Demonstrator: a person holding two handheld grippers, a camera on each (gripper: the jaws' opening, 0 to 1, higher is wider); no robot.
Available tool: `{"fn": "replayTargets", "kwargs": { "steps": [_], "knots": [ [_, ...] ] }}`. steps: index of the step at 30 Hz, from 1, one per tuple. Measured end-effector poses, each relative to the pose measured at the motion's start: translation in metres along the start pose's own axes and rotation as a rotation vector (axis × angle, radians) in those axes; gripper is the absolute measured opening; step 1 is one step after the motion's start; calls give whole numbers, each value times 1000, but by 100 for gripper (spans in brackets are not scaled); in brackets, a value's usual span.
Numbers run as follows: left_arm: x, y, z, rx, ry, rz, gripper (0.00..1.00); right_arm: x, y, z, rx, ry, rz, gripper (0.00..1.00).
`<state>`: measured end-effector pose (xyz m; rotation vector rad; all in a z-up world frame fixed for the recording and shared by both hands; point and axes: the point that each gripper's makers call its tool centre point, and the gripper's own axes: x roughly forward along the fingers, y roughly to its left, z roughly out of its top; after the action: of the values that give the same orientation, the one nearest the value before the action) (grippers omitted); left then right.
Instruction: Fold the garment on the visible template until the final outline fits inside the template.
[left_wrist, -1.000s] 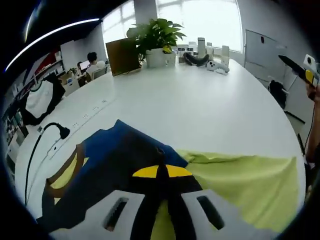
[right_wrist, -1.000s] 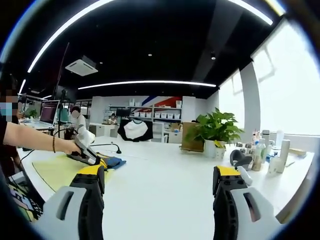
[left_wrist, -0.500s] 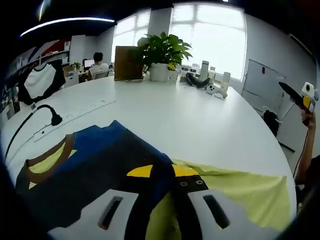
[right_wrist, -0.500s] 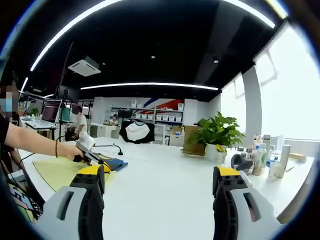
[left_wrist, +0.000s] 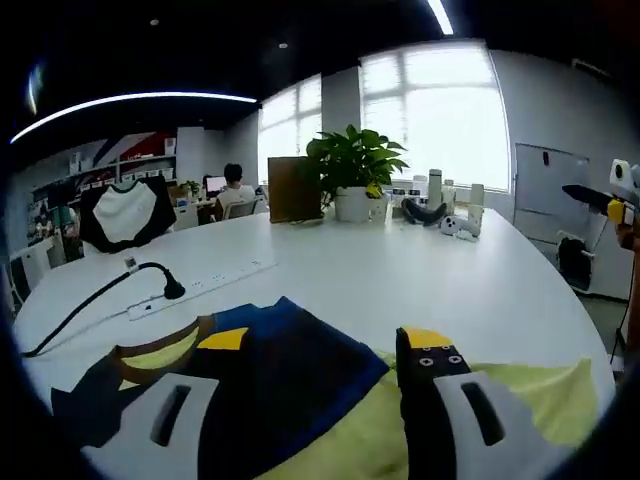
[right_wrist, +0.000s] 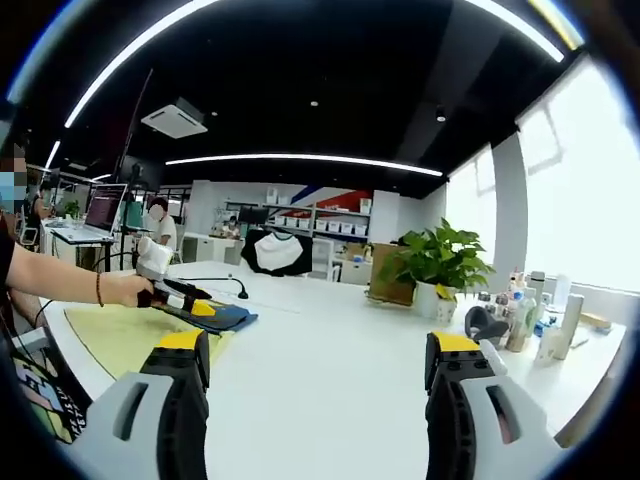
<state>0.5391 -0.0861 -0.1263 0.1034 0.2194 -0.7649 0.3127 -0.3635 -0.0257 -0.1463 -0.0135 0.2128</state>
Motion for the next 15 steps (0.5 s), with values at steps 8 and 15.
{"fn": "replayTargets", "kwargs": {
  "steps": [8, 15],
  "knots": [
    [-26, -7, 33, 73, -50, 43, 84, -5, 8, 10, -49, -15, -24, 91],
    [-54, -14, 58, 17, -86, 51, 99, -9, 20, 21, -44, -47, 17, 90]
  ]
}}
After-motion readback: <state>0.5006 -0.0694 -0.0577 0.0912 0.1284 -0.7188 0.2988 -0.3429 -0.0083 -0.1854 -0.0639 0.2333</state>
